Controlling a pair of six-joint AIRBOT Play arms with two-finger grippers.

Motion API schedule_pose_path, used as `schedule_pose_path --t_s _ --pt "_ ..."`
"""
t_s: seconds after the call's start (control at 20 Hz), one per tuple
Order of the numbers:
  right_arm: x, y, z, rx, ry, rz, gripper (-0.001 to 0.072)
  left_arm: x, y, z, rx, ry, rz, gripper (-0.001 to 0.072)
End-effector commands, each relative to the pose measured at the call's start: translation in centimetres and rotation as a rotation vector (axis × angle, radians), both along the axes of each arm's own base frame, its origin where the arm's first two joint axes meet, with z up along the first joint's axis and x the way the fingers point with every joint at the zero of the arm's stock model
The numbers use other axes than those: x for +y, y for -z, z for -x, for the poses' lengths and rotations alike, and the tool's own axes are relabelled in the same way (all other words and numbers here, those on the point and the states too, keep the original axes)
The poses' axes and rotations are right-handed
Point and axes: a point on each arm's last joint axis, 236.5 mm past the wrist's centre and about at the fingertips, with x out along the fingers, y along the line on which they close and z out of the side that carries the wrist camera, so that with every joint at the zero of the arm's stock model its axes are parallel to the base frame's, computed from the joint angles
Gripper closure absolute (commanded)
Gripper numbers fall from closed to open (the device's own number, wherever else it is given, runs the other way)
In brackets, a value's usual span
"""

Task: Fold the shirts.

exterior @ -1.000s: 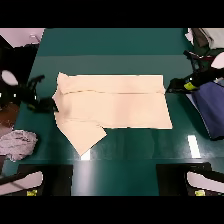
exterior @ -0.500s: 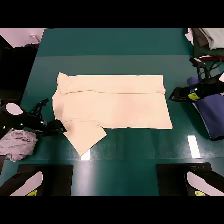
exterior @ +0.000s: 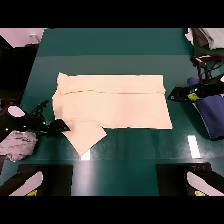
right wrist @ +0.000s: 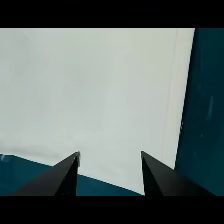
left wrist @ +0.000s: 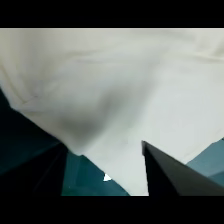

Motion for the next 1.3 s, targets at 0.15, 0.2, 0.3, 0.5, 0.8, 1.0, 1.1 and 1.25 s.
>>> schedule_pose_path --t_s 0.15,0.2,0.3,0.5,0.8,1.0,1.1,1.25 --pt "0.1 0.0 0.2 0.007 -0.002 -0.004 0.0264 0.3 0.5 -1.5 -0.041 -0.065 -0.014 0.0383" --pt "0.1 0.1 0.4 0.017 -0.005 -0.003 0.0263 0.2 0.4 -1.7 -0.049 -0.071 -0.007 0.0621" --pt "0.3 1.1 2.1 0.079 -0.042 -0.001 0.028 0.2 0.4 -1.7 -0.049 -0.071 -0.006 0.0683" --pt "-0.3 6.1 6.7 0.26 -0.055 -0.009 0.028 -0.2 -0.1 -1.0 -0.053 -0.013 0.007 0.0683" --pt "-5.6 12.1 10.7 0.385 0.189 -0.074 0.0281 -0.2 -2.0 -1.6 -0.136 0.028 0.0 0.0683" --pt "-4.9 13.7 10.9 0.361 0.234 -0.154 0.0282 -0.2 -2.6 -2.0 -0.149 0.03 -0.001 0.0683" --pt "-4.2 13.9 9.9 0.324 0.252 -0.18 0.0345 -0.2 -2.6 -1.9 -0.144 0.033 0.002 0.0683" --pt "-3.1 14.0 9.1 0.309 0.223 -0.183 0.035 -0.2 -2.6 -1.8 -0.142 0.034 0.003 0.0683"
